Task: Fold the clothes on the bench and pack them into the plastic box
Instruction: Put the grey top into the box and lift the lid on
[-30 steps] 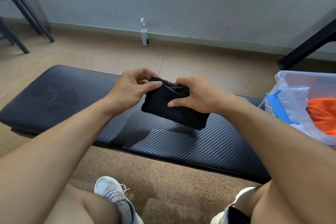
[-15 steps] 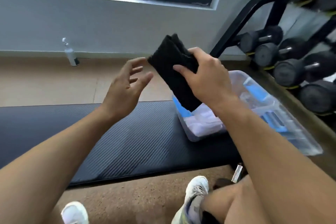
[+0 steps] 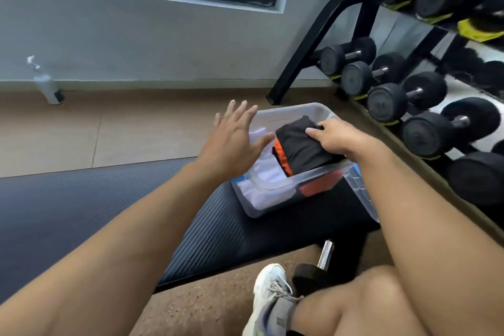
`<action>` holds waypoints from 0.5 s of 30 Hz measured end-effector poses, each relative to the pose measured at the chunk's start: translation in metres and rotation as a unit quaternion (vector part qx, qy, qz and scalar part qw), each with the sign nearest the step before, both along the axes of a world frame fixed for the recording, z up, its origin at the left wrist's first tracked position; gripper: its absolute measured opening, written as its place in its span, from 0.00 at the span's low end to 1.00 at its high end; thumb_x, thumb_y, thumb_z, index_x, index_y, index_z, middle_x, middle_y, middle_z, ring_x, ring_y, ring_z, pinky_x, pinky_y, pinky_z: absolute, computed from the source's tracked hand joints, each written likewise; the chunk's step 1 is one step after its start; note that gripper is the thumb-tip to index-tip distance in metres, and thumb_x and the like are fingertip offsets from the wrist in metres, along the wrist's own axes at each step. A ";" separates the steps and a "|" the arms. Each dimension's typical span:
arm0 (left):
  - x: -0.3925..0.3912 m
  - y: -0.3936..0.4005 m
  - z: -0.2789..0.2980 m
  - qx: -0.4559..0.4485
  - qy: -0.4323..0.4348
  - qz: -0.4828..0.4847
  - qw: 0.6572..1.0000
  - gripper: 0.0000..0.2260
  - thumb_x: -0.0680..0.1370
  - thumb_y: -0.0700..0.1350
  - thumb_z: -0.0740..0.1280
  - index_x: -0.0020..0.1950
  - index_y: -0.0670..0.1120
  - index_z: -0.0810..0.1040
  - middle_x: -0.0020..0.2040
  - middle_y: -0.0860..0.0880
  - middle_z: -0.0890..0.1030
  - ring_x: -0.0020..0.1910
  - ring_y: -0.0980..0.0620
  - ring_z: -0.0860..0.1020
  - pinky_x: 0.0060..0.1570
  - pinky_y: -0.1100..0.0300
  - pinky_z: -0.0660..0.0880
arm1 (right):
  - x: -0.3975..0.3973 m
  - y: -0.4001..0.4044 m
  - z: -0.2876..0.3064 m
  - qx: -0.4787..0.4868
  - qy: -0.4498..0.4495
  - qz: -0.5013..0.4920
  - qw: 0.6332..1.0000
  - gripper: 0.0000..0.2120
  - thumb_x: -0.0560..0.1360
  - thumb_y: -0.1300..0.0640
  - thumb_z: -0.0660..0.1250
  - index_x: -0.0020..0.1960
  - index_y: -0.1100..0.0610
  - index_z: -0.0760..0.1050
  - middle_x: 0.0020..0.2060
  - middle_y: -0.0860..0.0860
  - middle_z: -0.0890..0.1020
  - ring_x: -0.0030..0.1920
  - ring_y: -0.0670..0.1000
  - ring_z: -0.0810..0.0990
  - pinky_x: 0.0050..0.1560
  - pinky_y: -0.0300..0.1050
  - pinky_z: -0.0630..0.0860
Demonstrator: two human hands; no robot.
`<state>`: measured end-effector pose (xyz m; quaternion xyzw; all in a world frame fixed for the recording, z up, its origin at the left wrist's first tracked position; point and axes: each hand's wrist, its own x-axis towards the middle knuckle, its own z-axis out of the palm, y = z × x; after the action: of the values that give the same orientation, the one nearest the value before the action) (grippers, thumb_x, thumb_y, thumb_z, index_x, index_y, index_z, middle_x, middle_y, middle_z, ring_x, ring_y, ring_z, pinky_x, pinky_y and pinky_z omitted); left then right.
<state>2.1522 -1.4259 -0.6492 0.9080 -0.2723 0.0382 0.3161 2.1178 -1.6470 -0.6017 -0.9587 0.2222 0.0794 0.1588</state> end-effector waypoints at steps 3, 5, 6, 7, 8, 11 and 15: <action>0.008 -0.008 -0.001 0.029 0.000 0.002 1.000 0.32 0.82 0.62 0.56 0.82 0.49 0.55 0.83 0.49 0.51 0.81 0.51 0.43 0.78 0.48 0.41 | 0.010 -0.007 -0.005 -0.007 0.046 0.025 0.999 0.20 0.85 0.47 0.56 0.70 0.56 0.75 0.67 0.56 0.77 0.65 0.58 0.76 0.59 0.46 0.70; 0.011 -0.010 -0.002 0.055 0.013 0.003 0.998 0.33 0.82 0.63 0.55 0.82 0.49 0.53 0.83 0.49 0.50 0.81 0.50 0.41 0.78 0.47 0.40 | 0.016 -0.013 -0.009 0.000 0.053 0.016 0.998 0.22 0.84 0.44 0.58 0.69 0.58 0.75 0.63 0.56 0.80 0.62 0.58 0.77 0.58 0.47 0.72; 0.012 -0.011 -0.002 0.072 0.017 0.003 0.997 0.33 0.82 0.63 0.55 0.82 0.49 0.52 0.83 0.48 0.49 0.81 0.50 0.41 0.78 0.47 0.39 | 0.019 -0.015 -0.012 -0.005 0.057 0.014 0.998 0.23 0.84 0.44 0.59 0.70 0.58 0.74 0.63 0.56 0.80 0.63 0.58 0.77 0.58 0.48 0.72; 0.013 -0.013 -0.002 0.087 0.019 0.002 0.996 0.33 0.82 0.63 0.55 0.82 0.49 0.51 0.83 0.48 0.49 0.81 0.49 0.41 0.78 0.46 0.39 | 0.021 -0.017 -0.014 -0.019 0.068 0.015 0.997 0.22 0.84 0.45 0.59 0.71 0.58 0.74 0.63 0.57 0.80 0.63 0.58 0.77 0.59 0.48 0.71; 0.013 -0.014 -0.002 0.101 0.018 0.001 0.995 0.33 0.82 0.63 0.55 0.82 0.49 0.51 0.83 0.48 0.48 0.81 0.49 0.41 0.78 0.46 0.39 | 0.023 -0.017 -0.017 -0.037 0.084 0.016 0.996 0.22 0.84 0.46 0.59 0.71 0.59 0.73 0.63 0.58 0.80 0.63 0.59 0.77 0.59 0.48 0.71; 0.015 -0.014 -0.003 0.125 0.013 -0.003 0.992 0.33 0.82 0.63 0.55 0.82 0.48 0.51 0.83 0.47 0.48 0.81 0.48 0.40 0.78 0.45 0.39 | 0.031 -0.014 -0.018 -0.109 0.113 0.006 0.987 0.22 0.82 0.46 0.63 0.69 0.60 0.75 0.62 0.59 0.80 0.62 0.61 0.78 0.59 0.49 0.74; 0.017 -0.014 -0.005 0.133 0.008 -0.005 0.991 0.32 0.82 0.61 0.56 0.82 0.48 0.53 0.83 0.46 0.48 0.81 0.47 0.41 0.78 0.44 0.39 | 0.028 0.012 0.012 -0.196 0.065 0.004 0.978 0.29 0.74 0.46 0.75 0.72 0.50 0.72 0.64 0.53 0.79 0.63 0.58 0.77 0.58 0.51 0.76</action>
<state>2.1690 -1.4397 -0.6546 0.9410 -0.2765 -0.0070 0.1951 2.1458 -1.6352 -0.5896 -0.9649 0.2394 0.0969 -0.0478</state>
